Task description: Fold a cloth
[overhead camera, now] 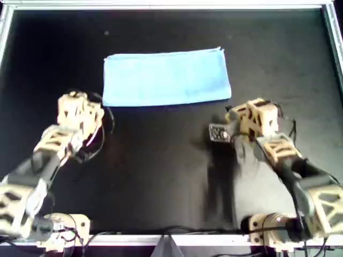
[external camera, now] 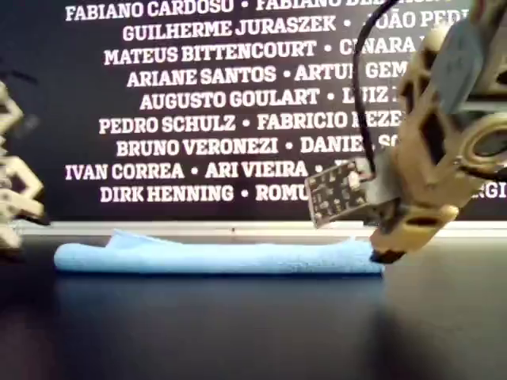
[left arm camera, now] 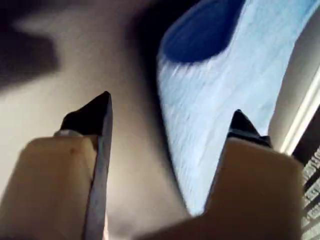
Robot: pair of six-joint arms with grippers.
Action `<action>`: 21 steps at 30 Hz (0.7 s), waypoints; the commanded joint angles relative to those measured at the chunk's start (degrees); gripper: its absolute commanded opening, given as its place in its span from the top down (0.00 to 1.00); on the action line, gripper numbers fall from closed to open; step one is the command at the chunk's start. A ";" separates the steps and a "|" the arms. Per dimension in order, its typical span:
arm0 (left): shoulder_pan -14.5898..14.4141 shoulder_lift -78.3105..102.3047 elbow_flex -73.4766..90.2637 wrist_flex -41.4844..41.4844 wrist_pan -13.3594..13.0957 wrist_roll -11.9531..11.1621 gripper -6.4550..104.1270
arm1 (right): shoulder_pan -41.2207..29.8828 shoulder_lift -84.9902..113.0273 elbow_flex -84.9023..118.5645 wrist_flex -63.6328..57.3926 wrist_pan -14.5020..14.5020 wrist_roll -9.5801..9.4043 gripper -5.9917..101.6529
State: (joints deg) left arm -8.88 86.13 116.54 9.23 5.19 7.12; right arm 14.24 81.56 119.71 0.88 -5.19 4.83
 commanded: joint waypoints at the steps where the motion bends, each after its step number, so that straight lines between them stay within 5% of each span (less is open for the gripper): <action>1: 0.44 -2.64 -8.26 -1.85 0.35 -0.18 0.20 | -0.09 -0.62 -7.03 0.44 -0.53 2.46 0.25; 7: 0.44 -9.93 -14.59 -1.85 0.26 0.00 0.20 | -0.09 -6.94 -14.06 1.32 -0.53 2.55 0.25; 21: -2.02 -20.13 -22.68 -1.85 -0.79 -0.18 0.20 | -0.09 -24.17 -44.38 27.33 -0.53 2.55 0.25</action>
State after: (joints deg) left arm -9.49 65.92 95.98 8.44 4.66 7.12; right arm 14.15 57.22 82.53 25.14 -5.27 7.03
